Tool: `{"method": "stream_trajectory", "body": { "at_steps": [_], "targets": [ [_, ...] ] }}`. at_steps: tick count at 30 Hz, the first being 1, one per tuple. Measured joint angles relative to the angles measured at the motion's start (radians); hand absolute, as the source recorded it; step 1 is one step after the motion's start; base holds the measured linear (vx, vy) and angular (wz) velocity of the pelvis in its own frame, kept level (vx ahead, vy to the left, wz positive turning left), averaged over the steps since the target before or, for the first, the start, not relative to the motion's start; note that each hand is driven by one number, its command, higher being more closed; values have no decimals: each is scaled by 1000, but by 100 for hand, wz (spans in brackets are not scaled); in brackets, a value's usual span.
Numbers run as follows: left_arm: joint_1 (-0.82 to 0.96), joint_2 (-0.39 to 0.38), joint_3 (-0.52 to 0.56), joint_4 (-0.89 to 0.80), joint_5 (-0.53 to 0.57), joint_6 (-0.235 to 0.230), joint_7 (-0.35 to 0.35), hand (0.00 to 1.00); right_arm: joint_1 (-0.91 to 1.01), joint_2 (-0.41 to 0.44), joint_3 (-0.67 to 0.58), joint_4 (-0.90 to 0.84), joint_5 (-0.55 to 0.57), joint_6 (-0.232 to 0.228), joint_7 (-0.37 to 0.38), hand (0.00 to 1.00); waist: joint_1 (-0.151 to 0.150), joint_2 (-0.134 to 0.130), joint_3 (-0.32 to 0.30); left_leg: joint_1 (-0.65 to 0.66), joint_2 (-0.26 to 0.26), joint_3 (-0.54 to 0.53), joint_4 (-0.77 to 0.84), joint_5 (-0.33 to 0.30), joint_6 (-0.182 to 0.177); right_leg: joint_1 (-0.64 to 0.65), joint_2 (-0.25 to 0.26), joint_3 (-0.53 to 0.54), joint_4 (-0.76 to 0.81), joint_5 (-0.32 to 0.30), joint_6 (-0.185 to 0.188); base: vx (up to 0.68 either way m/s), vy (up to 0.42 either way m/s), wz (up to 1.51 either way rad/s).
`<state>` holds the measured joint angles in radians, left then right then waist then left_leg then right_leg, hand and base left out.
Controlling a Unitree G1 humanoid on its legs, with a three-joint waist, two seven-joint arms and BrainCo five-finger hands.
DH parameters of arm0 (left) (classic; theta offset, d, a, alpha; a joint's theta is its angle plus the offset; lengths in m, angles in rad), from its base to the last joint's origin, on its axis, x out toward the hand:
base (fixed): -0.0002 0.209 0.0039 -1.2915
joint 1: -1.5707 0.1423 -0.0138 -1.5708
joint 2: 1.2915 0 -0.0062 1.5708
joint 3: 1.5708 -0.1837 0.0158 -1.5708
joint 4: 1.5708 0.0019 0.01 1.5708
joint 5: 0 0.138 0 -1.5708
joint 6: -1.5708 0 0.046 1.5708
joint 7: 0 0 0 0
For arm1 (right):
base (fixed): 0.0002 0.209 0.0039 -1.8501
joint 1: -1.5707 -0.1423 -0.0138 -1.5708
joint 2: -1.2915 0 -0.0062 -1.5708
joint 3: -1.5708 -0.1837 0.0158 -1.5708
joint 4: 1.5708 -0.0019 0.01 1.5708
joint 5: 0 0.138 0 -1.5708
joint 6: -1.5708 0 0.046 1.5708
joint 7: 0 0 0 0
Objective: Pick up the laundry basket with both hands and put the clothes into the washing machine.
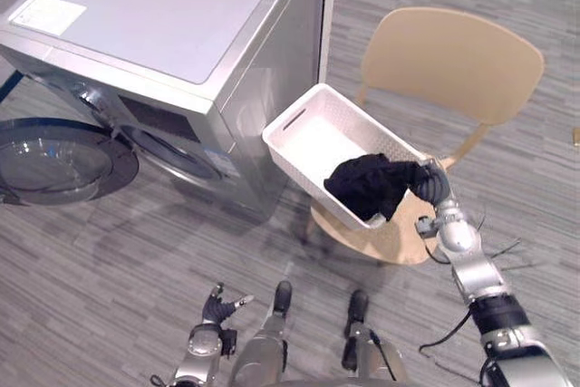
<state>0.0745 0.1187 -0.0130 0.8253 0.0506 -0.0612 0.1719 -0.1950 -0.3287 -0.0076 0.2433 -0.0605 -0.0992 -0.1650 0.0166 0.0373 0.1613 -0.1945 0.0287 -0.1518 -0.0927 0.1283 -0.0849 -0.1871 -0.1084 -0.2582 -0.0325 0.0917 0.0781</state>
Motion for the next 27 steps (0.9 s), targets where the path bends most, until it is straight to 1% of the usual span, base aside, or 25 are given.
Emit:
{"method": "stream_trajectory", "body": {
  "at_steps": [3,5,6,8,9,10,11,12,13,14,15,16,17,18,19,20,21,22,23,24,25,26,27],
  "targets": [
    [28,-14,49,-6,-1,9,1,0,63,90,-29,-128,118,-9,14,100,-1,-7,-25,45,9,47,0,-20,5,31,12,46,-24,13,-2,82,-1,-45],
    [48,-20,56,-35,-4,10,1,0,78,141,-30,-191,204,-17,19,100,0,-14,-30,77,17,85,1,-32,2,45,21,84,-28,18,-2,74,-2,-51],
    [52,-19,56,-44,-9,10,1,0,77,154,-30,-205,220,-20,19,100,1,-16,-32,83,21,95,1,-34,3,44,23,97,-28,19,-4,48,1,-59],
    [60,-20,54,-78,-20,10,-1,0,82,200,-25,-256,284,-50,38,100,5,-25,-31,87,27,128,36,-62,4,35,24,126,-1,17,-10,39,7,-44],
    [58,-21,53,-84,-21,10,-2,0,88,210,-25,-265,303,-55,41,100,5,-26,-31,77,27,127,63,-74,4,24,21,126,28,6,-10,5,5,-5],
    [47,-21,53,-92,-21,9,-10,0,106,232,-24,-289,337,-61,43,100,-1,-25,-28,42,26,117,145,-112,9,-1,14,125,126,-48,-2,-37,-4,29],
    [35,-21,53,-101,-23,8,-15,0,131,244,-25,-313,377,-74,48,100,0,-25,-28,30,22,94,185,-135,20,-9,8,124,192,-89,21,-40,-14,45],
    [31,-21,53,-110,-24,8,-15,0,143,247,-25,-325,398,-80,56,100,-1,-24,-28,27,21,82,197,-140,26,-11,10,128,220,-107,43,-18,-65,89],
    [18,-18,53,-137,-42,0,-16,0,171,254,-25,-364,427,-92,65,100,-4,-23,-26,14,20,34,214,-141,28,-48,4,188,430,-215,16,25,-95,124],
    [18,-18,54,-167,-53,-10,-14,0,187,270,-22,-392,441,-101,79,100,-3,-30,-26,-1,4,-17,234,-140,26,-52,-1,222,588,-285,27,33,-133,134],
    [21,-18,55,-185,-60,-14,-13,0,188,274,-19,-398,443,-110,83,100,-1,-33,-27,-9,-4,-37,248,-139,25,-44,0,244,633,-305,37,18,-232,124],
    [31,-17,56,-234,-63,-15,-8,0,176,279,14,-412,443,-120,86,100,12,-56,-35,-53,-22,-69,283,-134,18,-16,3,289,642,-353,37,-58,-285,102],
    [37,-23,53,-275,-78,-16,3,0,154,279,39,-417,442,-124,94,100,29,-56,-33,-94,-31,-86,308,-128,8,0,13,305,585,-393,25,-67,-239,90],
    [40,-30,52,-297,-88,-19,4,0,141,279,49,-417,442,-123,98,100,37,-54,-32,-110,-30,-93,307,-121,-1,10,20,304,547,-412,10,-130,-162,51],
    [49,-42,51,-333,-93,-24,6,0,125,279,67,-417,442,-123,103,100,65,-53,-32,-127,-25,-99,300,-110,-16,24,26,291,491,-441,-9,-201,-211,45],
    [69,-72,38,-371,-100,-27,6,0,110,261,93,-417,442,-124,105,100,80,-16,-22,-145,-3,-142,280,-81,-26,25,61,250,464,-440,-28,-244,-259,52],
    [84,-80,22,-394,-100,-26,6,0,110,252,103,-416,442,-124,105,100,77,-7,-22,-143,5,-162,249,-60,-24,21,70,229,470,-438,-35,-262,-288,91],
    [113,-86,-11,-452,-100,-26,3,0,105,226,114,-416,442,-124,106,100,73,4,-22,-137,20,-181,172,2,26,6,81,180,484,-431,-56,-228,-246,100],
    [127,-92,-33,-505,-100,-27,3,0,89,194,115,-416,437,-124,105,100,66,19,-16,-120,39,-168,79,43,102,3,93,136,466,-411,-85,-240,-232,101],
    [124,-94,-41,-521,-99,-30,3,0,78,180,113,-416,432,-123,104,100,60,28,-13,-116,61,-133,37,1,144,6,90,108,441,-393,-99,-254,-146,134],
    [88,-89,-57,-535,-98,-32,3,0,59,165,104,-414,422,-123,104,100,39,15,-6,-168,65,-5,92,-75,146,11,60,37,379,-349,-110,-213,-76,114],
    [78,-86,-63,-548,-97,-34,3,0,48,158,100,-411,418,-121,104,100,34,4,-1,-180,56,32,148,-69,138,10,44,26,368,-336,-113,-246,-79,127],
    [69,-80,-73,-575,-97,-42,3,0,23,142,106,-410,400,-116,105,100,26,-3,3,-188,43,97,289,-68,136,14,17,3,335,-305,-111,-221,-80,71]
  ]
}}
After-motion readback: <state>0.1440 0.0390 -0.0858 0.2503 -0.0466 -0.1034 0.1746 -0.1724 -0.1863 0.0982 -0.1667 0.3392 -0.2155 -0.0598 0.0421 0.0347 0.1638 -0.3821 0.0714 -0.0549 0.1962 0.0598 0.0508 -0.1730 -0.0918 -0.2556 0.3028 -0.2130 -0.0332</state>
